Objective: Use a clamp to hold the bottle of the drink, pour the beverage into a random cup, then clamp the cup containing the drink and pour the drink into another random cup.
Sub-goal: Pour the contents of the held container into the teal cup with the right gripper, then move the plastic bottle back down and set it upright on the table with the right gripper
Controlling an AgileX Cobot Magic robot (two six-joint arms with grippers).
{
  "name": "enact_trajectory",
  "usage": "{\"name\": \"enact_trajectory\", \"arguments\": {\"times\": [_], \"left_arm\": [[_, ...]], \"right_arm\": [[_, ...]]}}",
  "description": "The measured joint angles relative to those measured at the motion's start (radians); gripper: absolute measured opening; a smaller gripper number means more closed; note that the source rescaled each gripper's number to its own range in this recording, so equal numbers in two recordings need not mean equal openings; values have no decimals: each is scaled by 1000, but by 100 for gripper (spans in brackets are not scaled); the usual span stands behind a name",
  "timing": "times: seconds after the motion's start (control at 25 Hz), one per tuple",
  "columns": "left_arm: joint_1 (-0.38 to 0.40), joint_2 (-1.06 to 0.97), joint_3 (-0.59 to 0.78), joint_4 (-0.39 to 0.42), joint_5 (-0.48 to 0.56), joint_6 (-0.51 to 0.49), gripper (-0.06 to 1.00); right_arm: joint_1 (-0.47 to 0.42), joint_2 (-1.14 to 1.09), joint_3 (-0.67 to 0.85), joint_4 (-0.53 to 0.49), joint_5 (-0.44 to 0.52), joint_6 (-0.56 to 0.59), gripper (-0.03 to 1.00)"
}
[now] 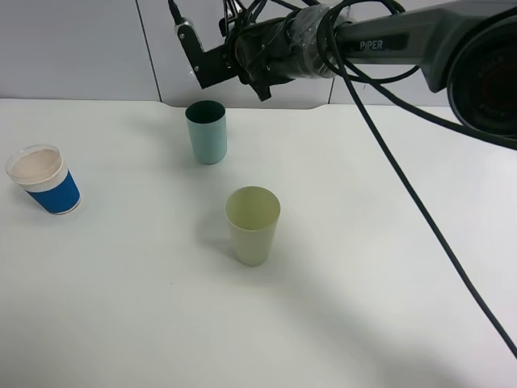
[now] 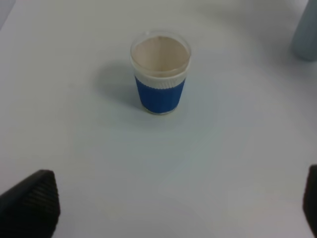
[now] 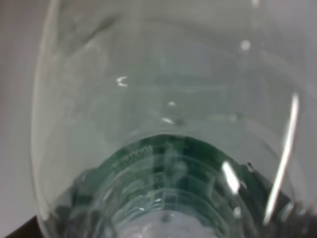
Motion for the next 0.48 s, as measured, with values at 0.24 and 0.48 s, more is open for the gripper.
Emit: {"name": "enact_trajectory", "arguments": {"times": [0.24,0.48], "left_arm": [[0,0,0,0,0,0,100],[0,0,0,0,0,0,100]], "right_arm": [[0,0,0,71,46,305,0],[0,-35,0,112,191,684,0]]}}
